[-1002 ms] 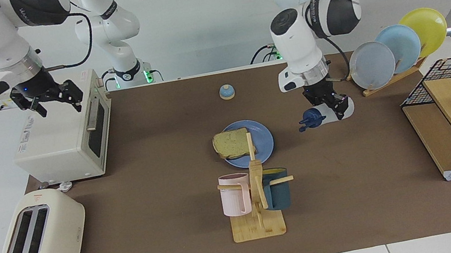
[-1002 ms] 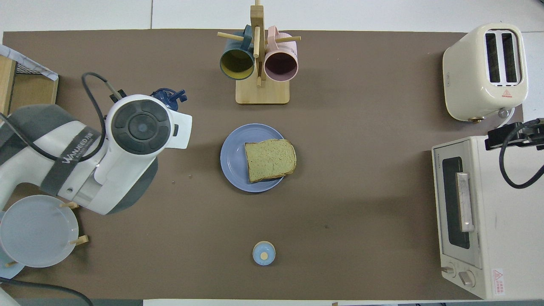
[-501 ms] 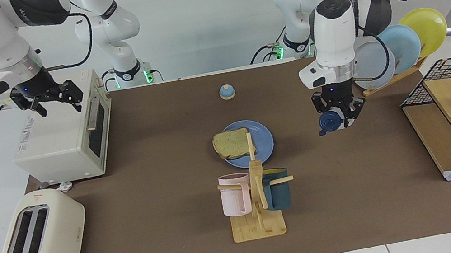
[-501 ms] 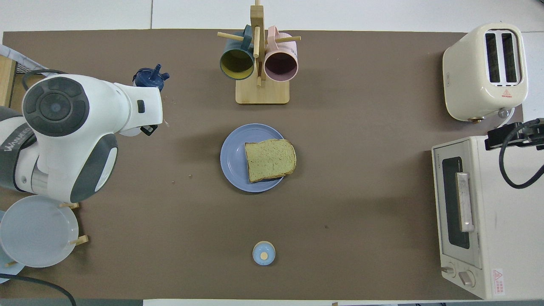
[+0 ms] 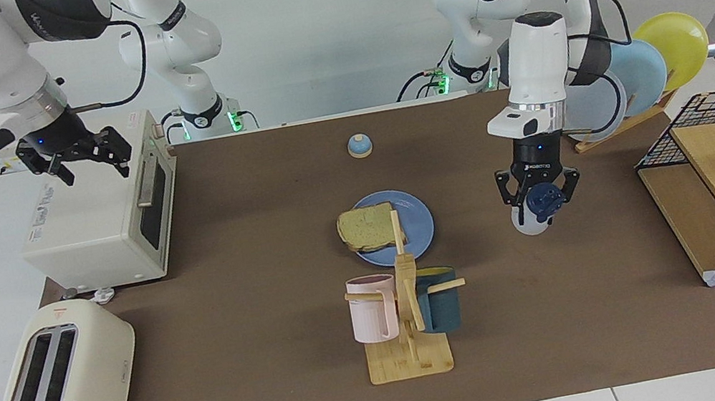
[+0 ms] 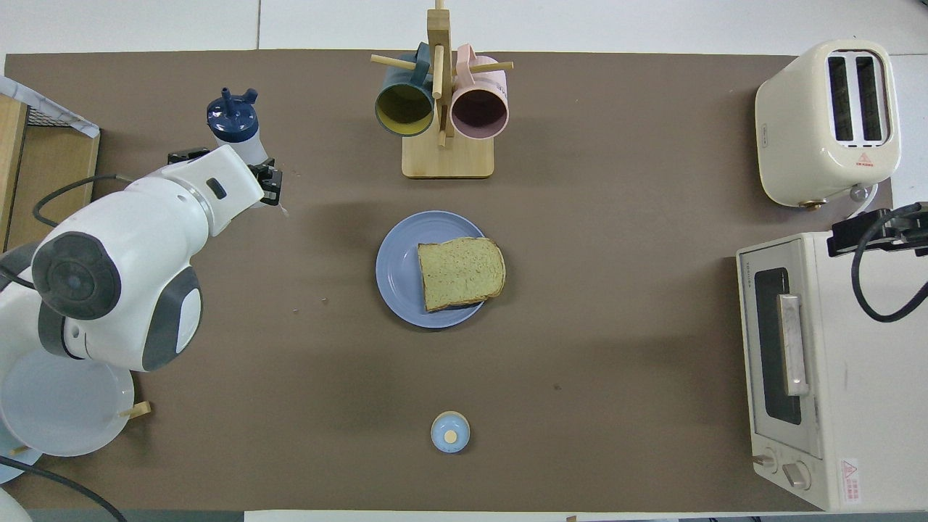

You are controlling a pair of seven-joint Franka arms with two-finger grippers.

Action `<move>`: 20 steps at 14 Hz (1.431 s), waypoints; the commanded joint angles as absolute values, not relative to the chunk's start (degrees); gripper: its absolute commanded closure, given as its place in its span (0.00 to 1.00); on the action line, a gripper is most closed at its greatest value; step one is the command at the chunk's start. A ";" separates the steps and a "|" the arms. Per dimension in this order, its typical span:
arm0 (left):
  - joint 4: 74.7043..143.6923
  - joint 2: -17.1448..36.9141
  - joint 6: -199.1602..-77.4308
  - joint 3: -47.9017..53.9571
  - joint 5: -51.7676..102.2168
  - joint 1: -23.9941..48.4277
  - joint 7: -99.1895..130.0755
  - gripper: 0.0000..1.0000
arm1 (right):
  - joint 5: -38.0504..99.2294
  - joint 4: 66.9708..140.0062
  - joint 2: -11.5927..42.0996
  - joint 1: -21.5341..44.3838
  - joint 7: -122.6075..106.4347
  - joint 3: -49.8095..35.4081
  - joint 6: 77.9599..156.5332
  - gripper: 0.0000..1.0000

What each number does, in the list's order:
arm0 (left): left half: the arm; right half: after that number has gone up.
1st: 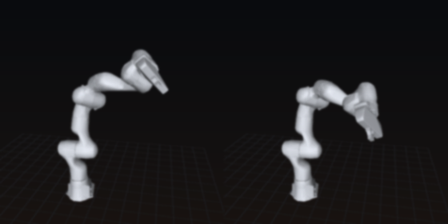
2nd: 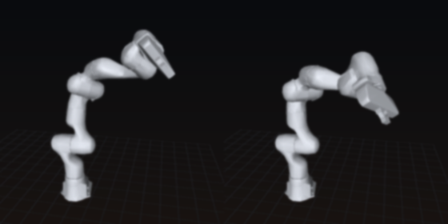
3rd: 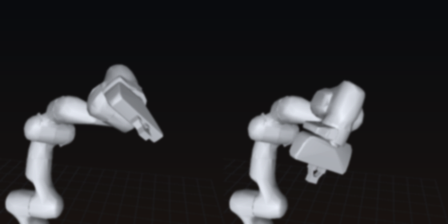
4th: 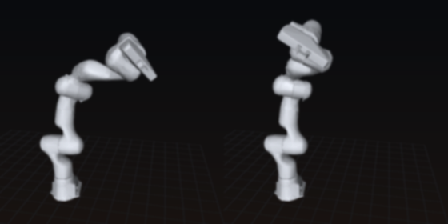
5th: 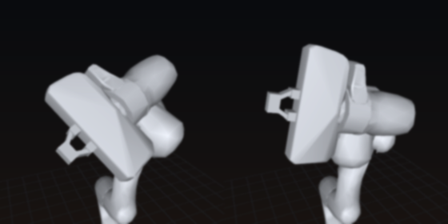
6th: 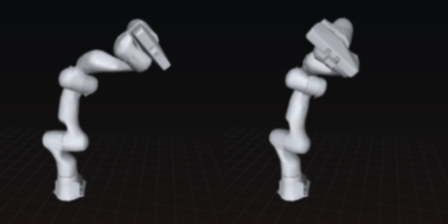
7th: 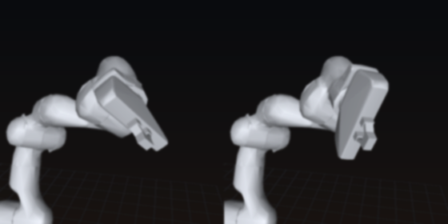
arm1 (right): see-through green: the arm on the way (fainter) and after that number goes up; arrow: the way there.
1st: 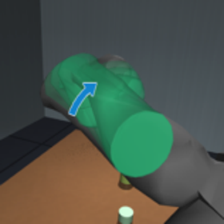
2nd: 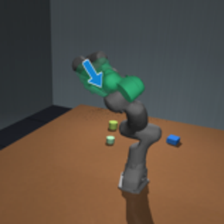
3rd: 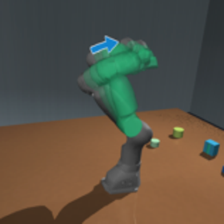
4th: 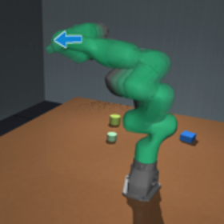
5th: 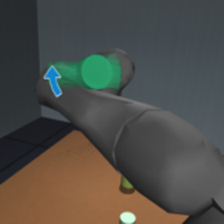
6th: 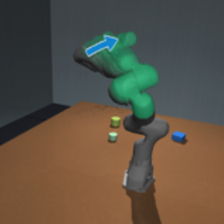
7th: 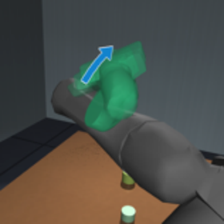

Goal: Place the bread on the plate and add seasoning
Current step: 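Lift the bottle away from the plate with the left gripper, then lower the blue-capped bottle upright onto the table with the left gripper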

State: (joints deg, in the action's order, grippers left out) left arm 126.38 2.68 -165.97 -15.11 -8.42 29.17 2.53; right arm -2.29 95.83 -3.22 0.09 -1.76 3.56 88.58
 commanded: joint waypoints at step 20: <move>134.13 16.33 -200.74 -14.85 -8.35 29.18 16.61 1.00 | -2.46 95.45 -3.08 -0.79 -2.46 2.99 87.89 0.00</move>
